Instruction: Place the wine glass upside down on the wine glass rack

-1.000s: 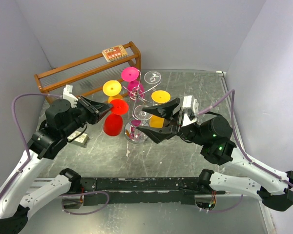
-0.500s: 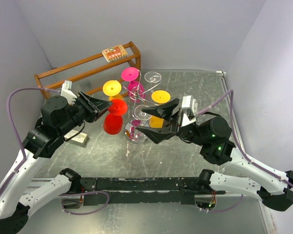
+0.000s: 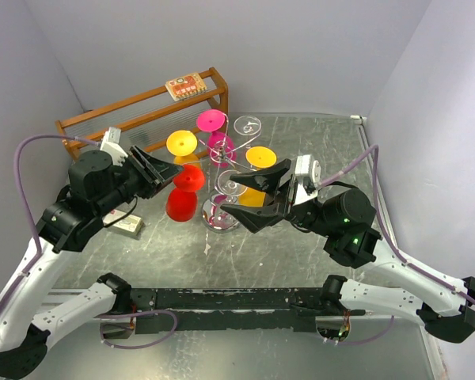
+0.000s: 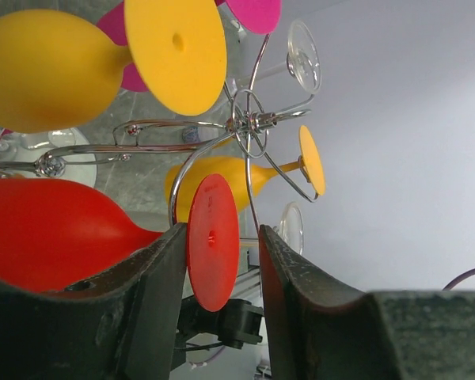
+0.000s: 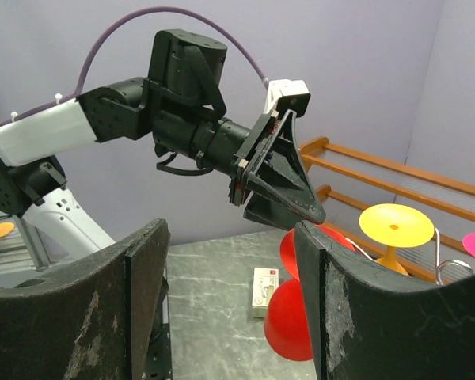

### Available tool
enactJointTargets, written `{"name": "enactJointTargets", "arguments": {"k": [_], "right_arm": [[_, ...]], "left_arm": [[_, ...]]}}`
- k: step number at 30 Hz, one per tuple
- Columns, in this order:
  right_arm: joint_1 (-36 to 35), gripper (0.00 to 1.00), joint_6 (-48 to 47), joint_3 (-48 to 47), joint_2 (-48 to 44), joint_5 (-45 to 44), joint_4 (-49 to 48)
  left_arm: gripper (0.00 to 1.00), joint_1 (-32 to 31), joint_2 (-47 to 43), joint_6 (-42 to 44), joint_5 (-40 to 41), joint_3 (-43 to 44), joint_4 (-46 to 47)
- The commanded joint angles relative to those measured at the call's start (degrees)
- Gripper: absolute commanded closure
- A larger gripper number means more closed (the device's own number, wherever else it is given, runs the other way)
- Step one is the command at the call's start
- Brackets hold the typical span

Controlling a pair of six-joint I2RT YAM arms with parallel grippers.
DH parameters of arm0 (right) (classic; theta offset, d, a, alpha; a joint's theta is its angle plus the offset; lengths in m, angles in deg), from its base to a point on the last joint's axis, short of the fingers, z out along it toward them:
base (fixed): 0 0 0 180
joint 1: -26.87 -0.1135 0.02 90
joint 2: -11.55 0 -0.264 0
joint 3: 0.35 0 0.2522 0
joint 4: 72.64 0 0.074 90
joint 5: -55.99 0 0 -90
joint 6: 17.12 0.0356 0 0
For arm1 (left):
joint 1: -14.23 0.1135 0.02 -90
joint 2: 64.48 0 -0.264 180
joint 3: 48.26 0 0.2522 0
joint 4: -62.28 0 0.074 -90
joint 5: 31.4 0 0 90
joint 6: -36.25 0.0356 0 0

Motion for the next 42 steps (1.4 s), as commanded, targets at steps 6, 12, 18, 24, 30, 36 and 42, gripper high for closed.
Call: {"name": "enactJointTargets", "arguments": {"k": [6, 12, 18, 24, 30, 36, 42], "right_arm": [[-0.31, 0.36, 0.23, 0.51, -0.13, -0.75, -1.48], [-0.30, 0.36, 0.32, 0.43, -0.03, -0.70, -1.66], [-0.29, 0.35, 0.59, 0.31, 0.07, -1.80, -1.32], [-0.31, 0.36, 0.95, 0.72, 0.01, -7.36, 0.18], [-0.29, 0.36, 1.84, 0.85, -1.29, -18.89, 3.39], [-0.33, 0.36, 3.23, 0.65, -4.15, -38.22, 11.35], [-0.29, 0.34, 6.45, 3.50, -10.91, -52.96, 19.67]], "left_arm": [[0.42, 0.11, 3.32, 9.42, -1.22, 7.76, -6.71], [0.37, 0.10, 5.78, 14.00, -2.09, 11.47, -9.73], [0.33, 0.09, 6.74, 16.96, 1.37, 14.76, -12.94], [0.20, 0.10, 6.46, 18.91, 8.69, 16.38, -15.29], [0.12, 0.16, 4.96, 22.18, 18.06, 18.34, -16.70], [0.03, 0.11, -4.43, 30.26, 26.86, 11.60, -9.39], [0.00, 0.09, -13.15, 35.58, 34.17, 3.01, -9.13]]}}
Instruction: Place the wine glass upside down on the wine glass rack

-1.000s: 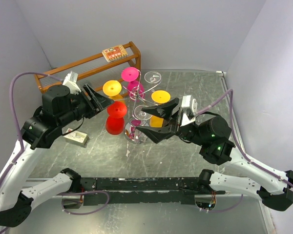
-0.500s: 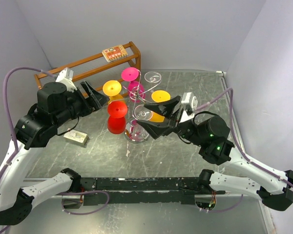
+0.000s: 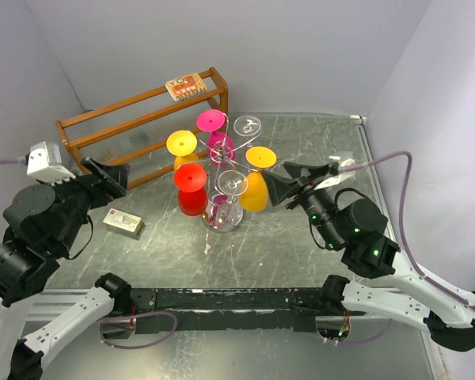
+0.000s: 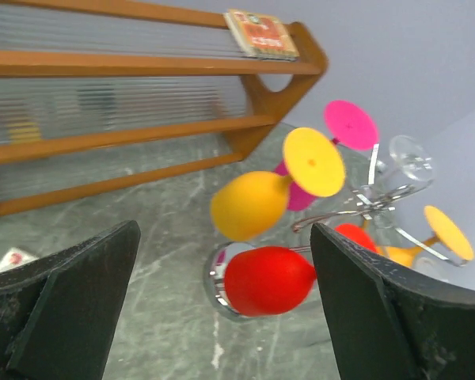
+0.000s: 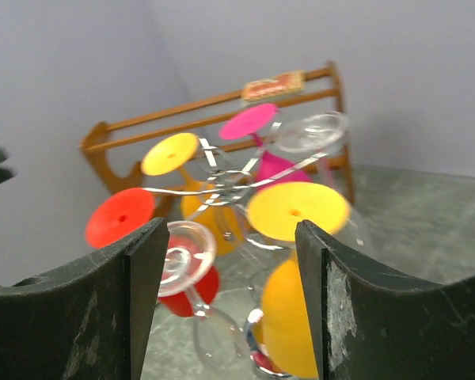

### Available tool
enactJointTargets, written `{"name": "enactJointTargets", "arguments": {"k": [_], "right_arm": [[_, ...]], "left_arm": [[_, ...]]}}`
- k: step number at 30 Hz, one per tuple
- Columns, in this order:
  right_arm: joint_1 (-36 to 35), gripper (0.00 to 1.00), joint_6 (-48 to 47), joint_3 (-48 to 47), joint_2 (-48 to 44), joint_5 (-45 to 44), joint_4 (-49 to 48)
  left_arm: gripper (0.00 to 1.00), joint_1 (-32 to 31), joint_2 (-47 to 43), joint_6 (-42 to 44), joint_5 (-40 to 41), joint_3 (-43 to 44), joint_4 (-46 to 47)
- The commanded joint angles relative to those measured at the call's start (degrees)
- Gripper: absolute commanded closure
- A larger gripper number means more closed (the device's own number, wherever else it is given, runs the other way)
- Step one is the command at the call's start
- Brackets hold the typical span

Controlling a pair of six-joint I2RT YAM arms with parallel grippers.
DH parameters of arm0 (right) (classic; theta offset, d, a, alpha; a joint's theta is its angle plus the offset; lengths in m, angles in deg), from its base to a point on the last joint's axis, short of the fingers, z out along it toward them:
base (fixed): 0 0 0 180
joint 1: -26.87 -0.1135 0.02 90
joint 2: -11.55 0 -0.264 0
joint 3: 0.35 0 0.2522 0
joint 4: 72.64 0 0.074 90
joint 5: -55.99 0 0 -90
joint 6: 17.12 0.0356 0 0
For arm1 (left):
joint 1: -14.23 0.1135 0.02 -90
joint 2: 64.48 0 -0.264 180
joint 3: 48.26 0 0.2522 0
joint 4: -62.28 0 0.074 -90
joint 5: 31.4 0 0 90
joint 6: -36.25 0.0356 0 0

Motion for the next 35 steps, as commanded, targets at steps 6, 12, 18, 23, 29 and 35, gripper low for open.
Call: {"name": "enactJointTargets", "arguments": {"k": [6, 12, 18, 23, 29, 35], "right_arm": [[-0.16, 0.33, 10.56, -1.89, -7.64, -27.78, 21.34], [-0.16, 0.15, 19.38, -7.59, -8.30, -39.15, 34.17], [-0.16, 0.04, 30.53, -17.37, -3.26, -47.62, 49.78], [-0.16, 0.00, 28.26, -19.51, -2.71, -47.88, 49.77], [-0.18, 0.00, 24.27, -17.69, -5.83, -46.86, 44.10], [-0.20, 0.00, 23.08, -18.27, -5.60, -46.57, 43.88]], "left_arm": [[0.00, 0.09, -9.03, 9.50, 10.63, -10.92, 3.68], [0.00, 0.09, -8.59, 10.40, 13.32, -9.43, 1.95], [0.00, 0.09, -6.37, 10.66, 14.26, -4.98, -1.06], [0.00, 0.09, -6.35, 11.75, 12.64, -2.69, -0.67], [0.01, 0.10, -8.01, 13.06, 11.07, -2.15, 1.10], [0.01, 0.12, -8.11, 12.75, 11.31, -1.66, 0.52]]}}
